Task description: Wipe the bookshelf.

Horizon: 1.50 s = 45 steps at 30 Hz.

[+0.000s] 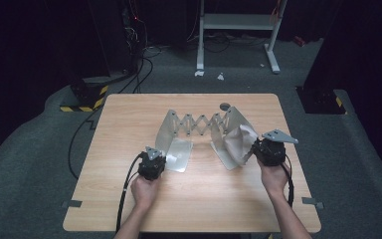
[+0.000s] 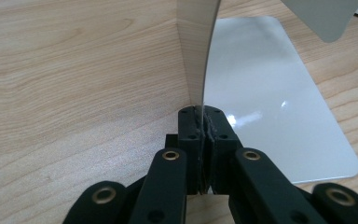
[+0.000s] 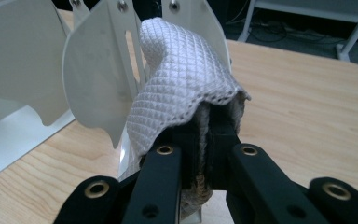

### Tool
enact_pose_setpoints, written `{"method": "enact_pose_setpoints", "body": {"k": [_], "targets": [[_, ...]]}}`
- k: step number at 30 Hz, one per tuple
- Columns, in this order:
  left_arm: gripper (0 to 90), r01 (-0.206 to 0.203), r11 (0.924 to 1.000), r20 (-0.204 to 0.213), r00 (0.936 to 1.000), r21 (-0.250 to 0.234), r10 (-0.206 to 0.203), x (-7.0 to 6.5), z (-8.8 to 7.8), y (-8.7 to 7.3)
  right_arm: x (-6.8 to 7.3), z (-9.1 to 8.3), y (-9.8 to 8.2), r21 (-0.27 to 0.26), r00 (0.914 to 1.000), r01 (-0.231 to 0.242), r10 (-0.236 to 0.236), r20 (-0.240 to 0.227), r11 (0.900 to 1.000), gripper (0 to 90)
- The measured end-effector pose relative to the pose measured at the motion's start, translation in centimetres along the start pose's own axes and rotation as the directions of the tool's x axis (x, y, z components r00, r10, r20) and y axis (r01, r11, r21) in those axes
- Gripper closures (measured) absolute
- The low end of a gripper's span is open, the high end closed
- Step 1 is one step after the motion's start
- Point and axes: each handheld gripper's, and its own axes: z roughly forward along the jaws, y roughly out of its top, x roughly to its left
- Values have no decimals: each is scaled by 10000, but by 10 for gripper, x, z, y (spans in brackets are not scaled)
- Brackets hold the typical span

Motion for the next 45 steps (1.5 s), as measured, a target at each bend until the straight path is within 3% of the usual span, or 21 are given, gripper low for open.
{"method": "enact_pose_setpoints", "body": {"k": [9, 14, 28, 45], "targets": [[859, 15, 10000, 40, 10000, -9, -15, 1, 0, 0, 4, -6, 26, -446, 9996, 294, -292, 45, 9986, 857], [859, 26, 10000, 48, 10000, -2, -26, 1, 0, 0, 6, -2, 32, -430, 9990, 438, -436, 60, 9981, 857], [859, 36, 10000, 55, 10000, -3, -36, 1, 0, 0, 10, 16, 13, 205, 9982, 595, -595, -36, 9980, 857], [859, 43, 10000, 65, 10000, -1, -43, 1, 0, 0, 13, 35, 8, 322, 9982, 592, -592, 12, 9977, 858]]}}
